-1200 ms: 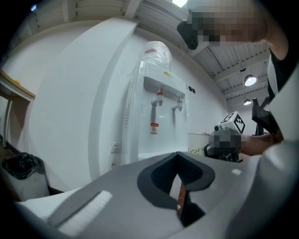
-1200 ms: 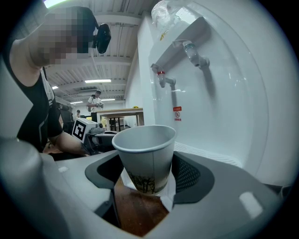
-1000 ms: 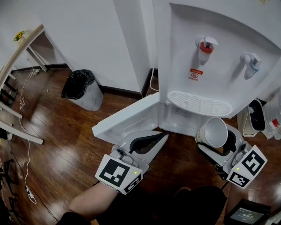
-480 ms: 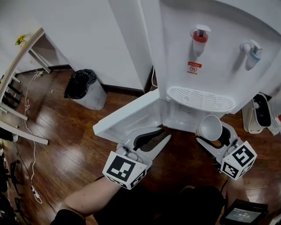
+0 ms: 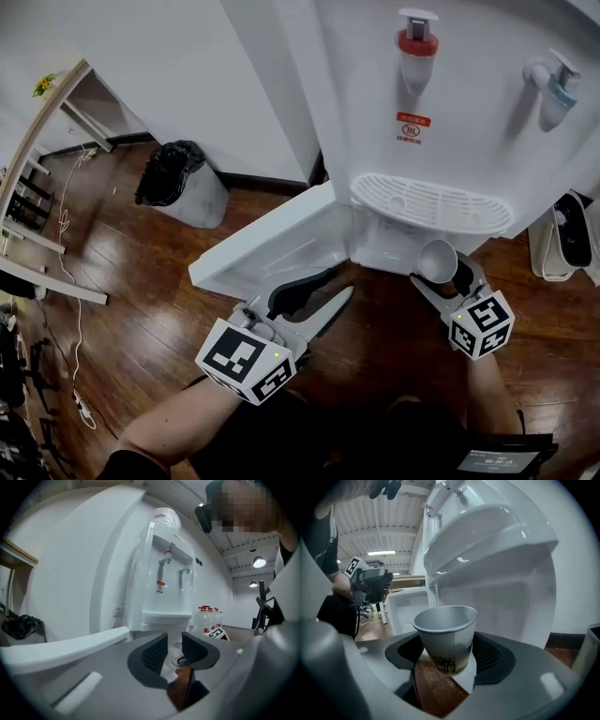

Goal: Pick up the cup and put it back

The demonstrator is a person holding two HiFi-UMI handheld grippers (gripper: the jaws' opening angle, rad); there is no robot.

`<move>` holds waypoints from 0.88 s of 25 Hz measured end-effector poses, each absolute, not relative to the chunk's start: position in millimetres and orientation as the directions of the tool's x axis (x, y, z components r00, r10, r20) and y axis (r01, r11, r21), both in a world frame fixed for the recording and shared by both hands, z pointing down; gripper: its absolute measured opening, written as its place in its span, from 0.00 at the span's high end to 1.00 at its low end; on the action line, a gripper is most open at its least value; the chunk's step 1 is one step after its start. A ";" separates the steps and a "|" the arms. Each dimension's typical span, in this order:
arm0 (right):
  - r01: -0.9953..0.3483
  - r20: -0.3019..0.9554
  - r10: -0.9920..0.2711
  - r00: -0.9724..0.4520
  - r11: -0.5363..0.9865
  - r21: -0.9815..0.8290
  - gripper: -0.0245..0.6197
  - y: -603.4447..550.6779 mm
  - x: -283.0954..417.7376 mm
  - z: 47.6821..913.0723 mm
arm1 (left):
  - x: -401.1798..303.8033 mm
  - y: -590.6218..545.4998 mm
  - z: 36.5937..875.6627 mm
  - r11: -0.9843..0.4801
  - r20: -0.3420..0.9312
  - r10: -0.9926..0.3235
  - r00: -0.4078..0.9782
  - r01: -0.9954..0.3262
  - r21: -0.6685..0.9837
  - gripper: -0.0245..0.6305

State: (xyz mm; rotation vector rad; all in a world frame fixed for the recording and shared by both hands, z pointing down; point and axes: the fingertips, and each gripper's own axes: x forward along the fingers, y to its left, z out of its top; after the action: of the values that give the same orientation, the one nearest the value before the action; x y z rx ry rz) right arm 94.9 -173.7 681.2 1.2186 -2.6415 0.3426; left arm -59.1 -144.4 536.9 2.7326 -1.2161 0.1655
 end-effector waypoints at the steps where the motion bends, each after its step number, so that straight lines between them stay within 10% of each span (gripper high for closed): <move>1: -0.774 0.284 -0.725 -0.628 0.620 -0.129 0.46 -178.1 95.8 688.6 | -59.6 -145.1 539.7 -0.660 0.165 -0.728 0.665 -0.745 0.097 0.36; 22: -0.913 0.334 -0.851 -0.405 0.357 -0.197 0.47 -264.9 116.1 807.5 | -61.4 -152.6 576.8 -0.676 0.249 -0.704 0.665 -0.735 0.054 0.42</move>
State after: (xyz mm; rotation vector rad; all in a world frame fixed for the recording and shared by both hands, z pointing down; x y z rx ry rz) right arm 116.1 -264.9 807.5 1.6037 -2.4397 0.5293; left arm -61.4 -152.6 576.8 2.7278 -1.1869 0.3127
